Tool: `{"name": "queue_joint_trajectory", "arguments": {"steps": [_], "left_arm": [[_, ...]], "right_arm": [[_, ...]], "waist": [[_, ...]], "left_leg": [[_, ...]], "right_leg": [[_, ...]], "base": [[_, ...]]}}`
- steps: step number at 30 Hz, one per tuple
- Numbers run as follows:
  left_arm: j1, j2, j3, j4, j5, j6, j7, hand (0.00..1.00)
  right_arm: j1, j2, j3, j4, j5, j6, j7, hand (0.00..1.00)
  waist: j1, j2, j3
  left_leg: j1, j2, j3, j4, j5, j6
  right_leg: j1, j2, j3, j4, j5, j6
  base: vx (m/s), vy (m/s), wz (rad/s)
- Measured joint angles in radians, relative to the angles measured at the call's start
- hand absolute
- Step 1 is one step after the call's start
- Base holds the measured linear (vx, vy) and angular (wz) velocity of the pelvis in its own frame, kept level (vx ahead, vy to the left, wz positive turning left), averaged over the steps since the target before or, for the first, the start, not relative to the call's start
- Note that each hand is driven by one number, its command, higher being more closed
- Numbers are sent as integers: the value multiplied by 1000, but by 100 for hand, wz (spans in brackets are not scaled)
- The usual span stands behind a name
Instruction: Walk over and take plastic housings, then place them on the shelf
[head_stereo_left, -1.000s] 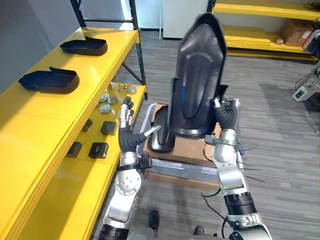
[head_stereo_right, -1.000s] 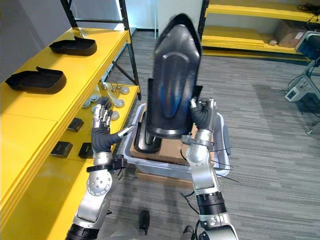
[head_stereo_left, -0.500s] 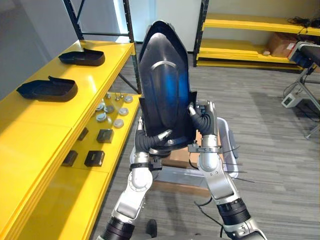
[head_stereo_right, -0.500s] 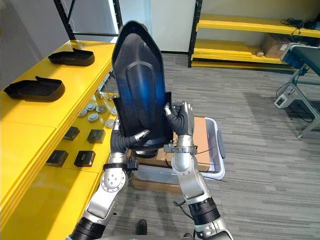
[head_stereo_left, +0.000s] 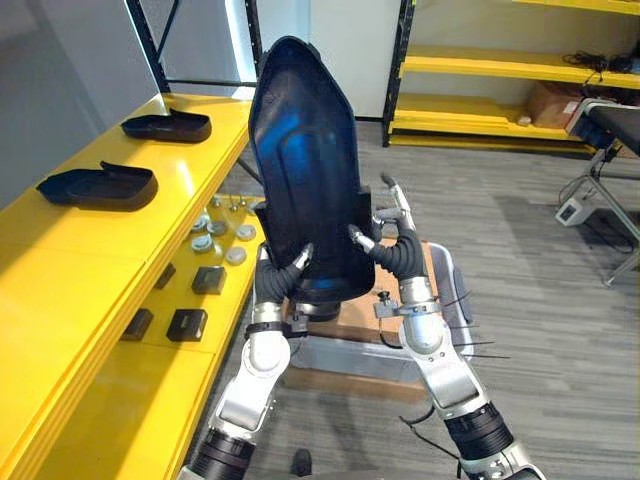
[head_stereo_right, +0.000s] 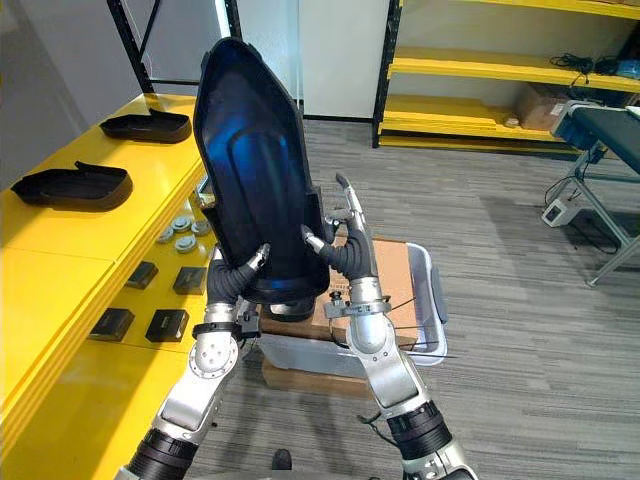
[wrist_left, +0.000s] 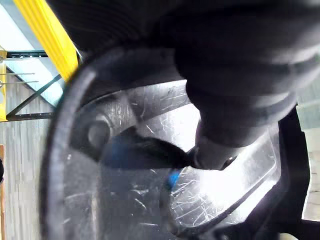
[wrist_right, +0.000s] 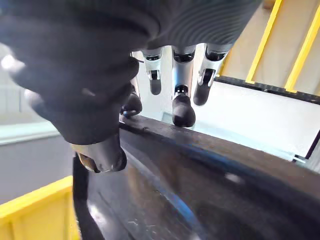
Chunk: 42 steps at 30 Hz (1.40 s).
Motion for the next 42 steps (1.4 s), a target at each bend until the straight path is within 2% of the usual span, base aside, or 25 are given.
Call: {"name": "queue_joint_trajectory", "arguments": {"steps": [3, 5, 11, 13, 14, 17, 18, 19, 20, 22, 26, 29, 33, 36, 37, 38, 39, 41, 42], "left_arm": [[43, -10, 20, 0, 12, 3, -16, 100], [80, -15, 47, 0, 34, 6, -21, 100], [154, -33, 133, -8, 35, 6, -21, 100], [174, -35, 156, -15, 35, 6, -21, 100], [191, -38, 174, -29, 35, 6, -21, 100], [229, -43, 212, -83, 34, 6, -21, 100], [244, -46, 229, -108, 34, 3, -21, 100], [255, -49, 243, -129, 34, 3, -22, 100], [257, -51, 246, -132, 34, 1, -22, 100], [282, -58, 265, -165, 33, -6, -35, 100], [299, -56, 271, -178, 33, -20, -65, 100], [302, -54, 265, -178, 32, -26, -96, 100], [322, -54, 232, -185, 23, -33, -124, 100], [323, -60, 206, -226, 19, -35, -133, 100], [318, -68, 195, -250, 12, -36, -139, 100], [317, -77, 189, -273, 0, -39, -143, 100], [316, -84, 181, -288, -7, -39, -142, 100], [313, -94, 187, -298, -18, -44, -140, 100], [312, -107, 191, -298, -24, -44, -141, 100]], "right_arm": [[0, -1, -94, -66, 94, -51, 20, 0], [-1, 1, -199, -78, 187, -84, 22, 0], [41, 6, -491, -75, 368, -137, 9, 0], [78, 7, -556, -57, 392, -145, -3, 0], [115, 8, -621, -4, 404, -145, -15, 0], [174, 9, -689, 144, 418, -135, -47, 0], [210, 9, -712, 241, 419, -128, -48, 0], [244, 9, -736, 341, 421, -101, -45, 0], [253, 9, -743, 371, 422, -94, -45, 0], [298, 17, -804, 592, 464, -41, -19, 0], [361, 27, -798, 890, 547, -13, 65, 0], [377, 51, -793, 1064, 549, 8, 133, 0], [407, 69, -751, 1169, 545, 40, 165, 0], [405, 87, -673, 1174, 534, 45, 173, 0], [398, 94, -640, 1165, 530, 45, 172, 0], [394, 101, -633, 1139, 514, 44, 172, 0], [388, 102, -631, 1122, 506, 45, 172, 0], [358, 102, -622, 1095, 493, 42, 169, 0], [337, 87, -613, 1086, 488, 42, 168, 0]], "waist": [[0, 0, 0], [-1, 0, 0], [-2, 0, 0], [-5, 0, 0], [-8, 0, 0], [-23, 1, 0], [-27, 1, -1], [-28, 3, -1], [-28, 4, -2], [-29, 17, -10], [-27, 22, -13], [-27, 19, -11], [-27, 8, 5], [-23, 5, 55], [-18, 4, 80], [-1, 9, 93], [7, 16, 99], [14, 20, 117], [22, 14, 126]], "left_leg": [[1, 1, 2, 0, 0, 0], [3, 1, 3, 0, -1, -1], [6, 0, 5, 0, -5, -5], [5, 0, 6, 0, -6, -4], [5, 0, 6, 0, -6, -4], [3, 0, 6, 0, -7, -4], [3, 0, 6, 0, -8, -6], [2, 0, 6, 0, -10, -6], [1, 0, 6, 0, -10, -6], [-7, -1, 3, 0, -11, -6], [-10, 4, 0, 0, -18, -14], [-16, 11, -9, 0, -17, -14], [-25, 7, -68, 1, -15, -16], [-47, -19, -193, 24, 4, -29], [-90, -48, -262, 71, 2, -29], [-140, -61, -296, 110, -8, -26], [-175, -58, -267, 133, -30, -19], [-220, -39, -134, 168, -69, 32], [-264, 7, 35, 246, -105, 83]], "right_leg": [[0, 0, 1, 0, -2, 3], [-1, 0, 0, 0, -3, 4], [0, 0, 2, -2, -3, 4], [0, 0, 3, -3, -3, 4], [0, -1, 3, -4, -3, 4], [-1, 0, 2, -6, -3, 4], [-1, 0, 2, -7, -3, 4], [-1, 0, 2, -9, -3, 4], [-1, 0, 2, -10, -3, 5], [-5, 0, -1, -16, -3, 5], [0, 5, -2, -23, -2, 4], [2, 14, -9, -22, -1, 3], [24, 14, -67, 3, -23, 2], [31, -10, -196, 109, -92, 3], [30, -32, -280, 167, -129, 3], [21, -55, -358, 215, -158, 5], [20, -65, -414, 227, -165, 6], [38, -85, -511, 231, -170, 8], [51, -114, -575, 253, -183, 12]], "base": [[0, 0, 0], [0, 0, 0], [0, 0, 0], [0, 0, 0], [0, 0, 0], [0, 0, 0], [0, 0, 0], [0, 0, 0], [0, 0, 0], [0, 0, 2], [18, -12, 1], [34, -37, 5], [1, -37, 48], [2, -55, 134], [-42, -59, 205], [-63, -35, 217], [-47, -12, 190], [-26, 20, 155], [1, 68, 160]]}}
